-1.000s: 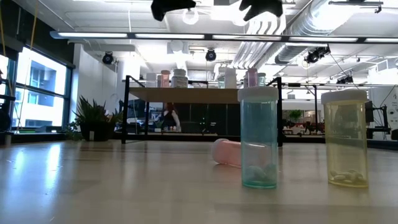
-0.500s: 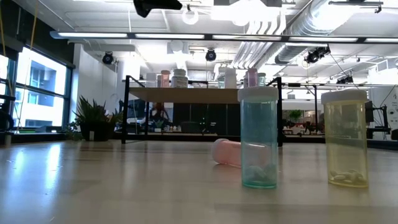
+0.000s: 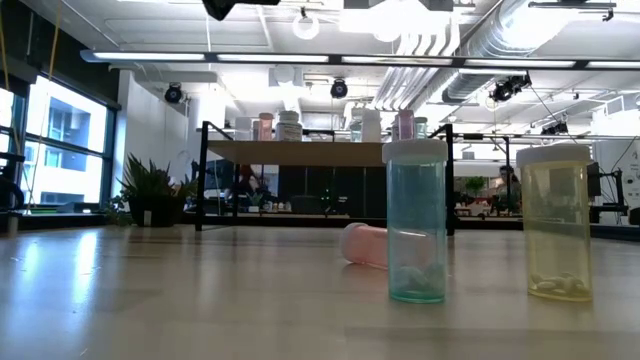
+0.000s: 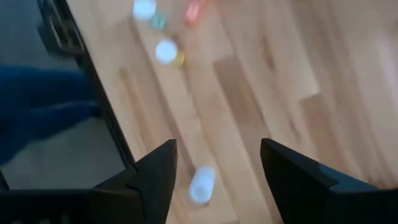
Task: Pick and place medicine bottles onto shelf by color
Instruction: Put the transparent pill bottle on the shelf
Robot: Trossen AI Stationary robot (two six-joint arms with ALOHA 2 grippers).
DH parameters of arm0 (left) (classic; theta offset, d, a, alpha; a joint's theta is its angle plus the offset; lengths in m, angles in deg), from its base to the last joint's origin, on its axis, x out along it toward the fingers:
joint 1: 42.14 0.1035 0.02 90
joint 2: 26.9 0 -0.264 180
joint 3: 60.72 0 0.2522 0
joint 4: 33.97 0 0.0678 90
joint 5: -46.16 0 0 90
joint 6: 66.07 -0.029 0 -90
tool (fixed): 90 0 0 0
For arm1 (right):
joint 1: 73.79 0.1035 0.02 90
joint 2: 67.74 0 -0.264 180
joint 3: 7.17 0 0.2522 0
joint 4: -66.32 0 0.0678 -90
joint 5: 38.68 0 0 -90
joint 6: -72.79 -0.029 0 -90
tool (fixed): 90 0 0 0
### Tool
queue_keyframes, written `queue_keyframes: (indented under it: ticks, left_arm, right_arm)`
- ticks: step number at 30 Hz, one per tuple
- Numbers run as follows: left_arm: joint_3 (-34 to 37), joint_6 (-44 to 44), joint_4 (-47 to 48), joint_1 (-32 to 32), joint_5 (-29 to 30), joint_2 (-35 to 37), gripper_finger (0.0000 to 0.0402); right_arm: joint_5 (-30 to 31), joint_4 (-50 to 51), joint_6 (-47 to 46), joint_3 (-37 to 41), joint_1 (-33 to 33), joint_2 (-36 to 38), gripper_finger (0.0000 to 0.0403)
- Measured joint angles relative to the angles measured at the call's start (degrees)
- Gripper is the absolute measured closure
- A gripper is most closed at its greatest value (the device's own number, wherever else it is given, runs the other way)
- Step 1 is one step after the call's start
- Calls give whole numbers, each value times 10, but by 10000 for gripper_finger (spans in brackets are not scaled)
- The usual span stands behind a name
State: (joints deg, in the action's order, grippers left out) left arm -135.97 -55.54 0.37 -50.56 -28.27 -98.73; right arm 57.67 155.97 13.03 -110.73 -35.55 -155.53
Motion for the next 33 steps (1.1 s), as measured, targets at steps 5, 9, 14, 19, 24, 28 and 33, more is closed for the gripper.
queue_keyframes:
  ticks: [5, 9, 14, 19, 24, 28, 33]
  left_arm:
    - [0, 3, 12, -4, 3, 0, 177]
    - [0, 13, 18, -4, 3, 0, 177]
    - [0, 13, 19, -4, 3, 0, 177]
    - [0, 13, 19, -4, 2, 0, 177]
    - [0, 13, 28, -4, 1, 0, 177]
    - [0, 13, 50, -4, 1, 0, 177]
    - [0, 13, 67, -4, 2, 0, 177]
  right_arm:
    - [-14, 2, -37, 0, 59, -37, 178]
    - [-32, 6, -74, 0, 94, -72, 183]
    - [-65, 11, -110, 0, 123, -108, 187]
    - [-85, 51, -139, 0, 148, -125, 187]
    - [-110, 124, -166, 0, 166, -120, 187]
    - [-110, 138, -170, 0, 174, -111, 187]
    - [-109, 113, -176, 35, 173, -92, 187]
